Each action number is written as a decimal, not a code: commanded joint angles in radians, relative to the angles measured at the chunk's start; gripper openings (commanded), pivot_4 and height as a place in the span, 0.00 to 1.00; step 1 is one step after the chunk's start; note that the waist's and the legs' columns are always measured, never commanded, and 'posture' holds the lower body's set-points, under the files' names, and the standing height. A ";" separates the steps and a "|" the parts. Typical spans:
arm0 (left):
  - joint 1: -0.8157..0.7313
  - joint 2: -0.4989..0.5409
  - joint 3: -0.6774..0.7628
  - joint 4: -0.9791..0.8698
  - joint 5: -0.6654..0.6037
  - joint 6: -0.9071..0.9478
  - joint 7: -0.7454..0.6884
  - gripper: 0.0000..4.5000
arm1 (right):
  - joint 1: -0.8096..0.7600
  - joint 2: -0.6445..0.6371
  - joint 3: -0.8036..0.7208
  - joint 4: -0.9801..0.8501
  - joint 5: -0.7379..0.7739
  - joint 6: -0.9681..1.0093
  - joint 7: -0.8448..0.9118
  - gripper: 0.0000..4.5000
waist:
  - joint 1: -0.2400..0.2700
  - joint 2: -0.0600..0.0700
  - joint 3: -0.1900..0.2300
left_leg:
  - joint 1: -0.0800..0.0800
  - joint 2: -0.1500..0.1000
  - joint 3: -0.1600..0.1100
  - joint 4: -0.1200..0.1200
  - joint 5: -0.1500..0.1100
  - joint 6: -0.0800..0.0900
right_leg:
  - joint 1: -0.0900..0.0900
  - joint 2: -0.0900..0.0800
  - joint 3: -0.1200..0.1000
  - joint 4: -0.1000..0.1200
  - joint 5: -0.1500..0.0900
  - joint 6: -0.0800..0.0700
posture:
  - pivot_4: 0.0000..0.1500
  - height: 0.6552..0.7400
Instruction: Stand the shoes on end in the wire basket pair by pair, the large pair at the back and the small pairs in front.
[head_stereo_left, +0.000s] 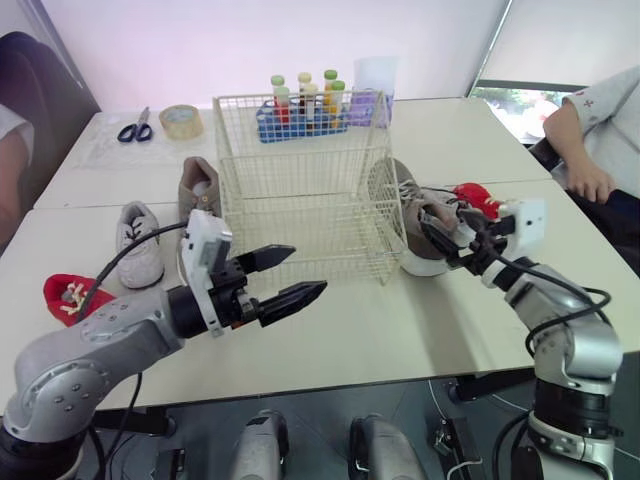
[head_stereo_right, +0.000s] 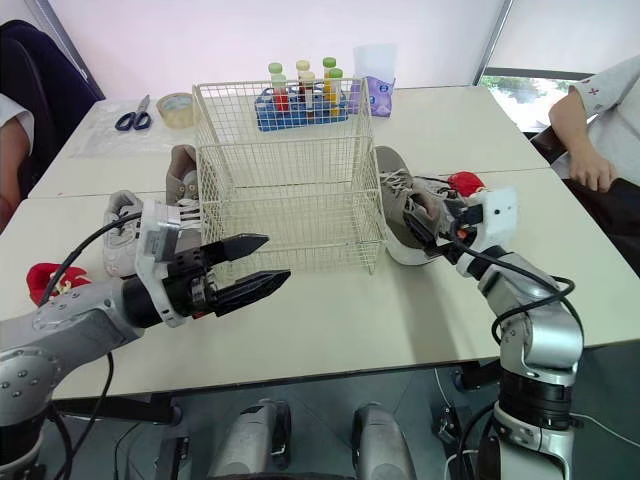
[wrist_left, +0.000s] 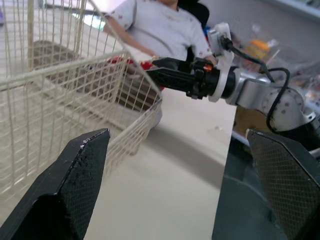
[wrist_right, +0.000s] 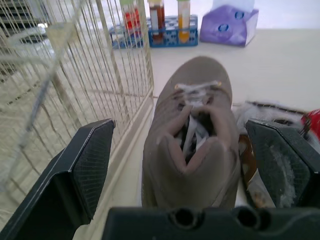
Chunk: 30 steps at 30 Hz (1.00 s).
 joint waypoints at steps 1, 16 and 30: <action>-0.001 0.006 0.003 -0.022 0.010 -0.013 -0.009 1.00 | -0.023 -0.024 0.039 0.080 -0.037 -0.079 -0.020 0.99 | 0.000 0.000 0.000 | 0.000 0.000 0.000 0.000 0.000 0.000 | 0.000 0.000 0.000 0.000 0.000 0.000 | 1.00 1.00; -0.031 0.018 0.010 0.021 0.074 -0.019 -0.046 1.00 | -0.011 -0.001 0.140 0.178 -0.077 -0.178 -0.113 0.05 | -0.001 -0.001 -0.002 | 0.000 0.000 -0.001 0.000 0.000 0.000 | 0.000 0.001 0.000 -0.001 -0.001 0.002 | 1.00 1.00; -0.123 0.072 0.064 0.170 0.080 -0.007 -0.189 1.00 | -0.241 -0.040 -0.070 -0.050 0.098 -0.202 -0.269 0.05 | 0.004 0.006 0.003 | -0.004 0.000 0.000 -0.003 0.000 0.000 | -0.004 0.001 0.000 -0.003 0.000 0.001 | 1.00 1.00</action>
